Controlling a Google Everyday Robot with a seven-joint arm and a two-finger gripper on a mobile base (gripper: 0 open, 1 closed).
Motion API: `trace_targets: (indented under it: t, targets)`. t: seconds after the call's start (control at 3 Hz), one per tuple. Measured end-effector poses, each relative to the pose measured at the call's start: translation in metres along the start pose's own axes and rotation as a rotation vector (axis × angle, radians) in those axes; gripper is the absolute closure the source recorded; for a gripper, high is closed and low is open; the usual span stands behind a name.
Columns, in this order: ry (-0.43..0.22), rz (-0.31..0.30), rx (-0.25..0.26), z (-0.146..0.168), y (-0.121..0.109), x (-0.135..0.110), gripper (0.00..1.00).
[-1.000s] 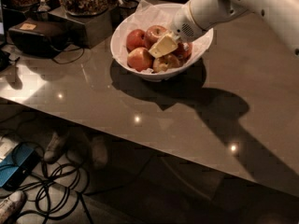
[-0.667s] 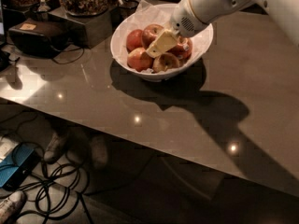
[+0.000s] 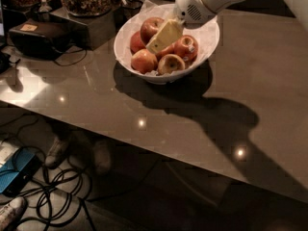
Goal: Pick apple from white bowl
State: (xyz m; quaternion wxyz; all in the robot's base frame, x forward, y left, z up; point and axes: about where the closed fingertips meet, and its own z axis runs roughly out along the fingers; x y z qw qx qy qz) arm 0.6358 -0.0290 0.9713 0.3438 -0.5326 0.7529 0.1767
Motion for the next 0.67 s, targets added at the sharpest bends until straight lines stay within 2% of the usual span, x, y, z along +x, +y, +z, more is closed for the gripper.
trace_targets:
  t: [0.67]
  targets:
    - [-0.054,-0.083,-0.030,-0.018,0.027,-0.039,1.00]
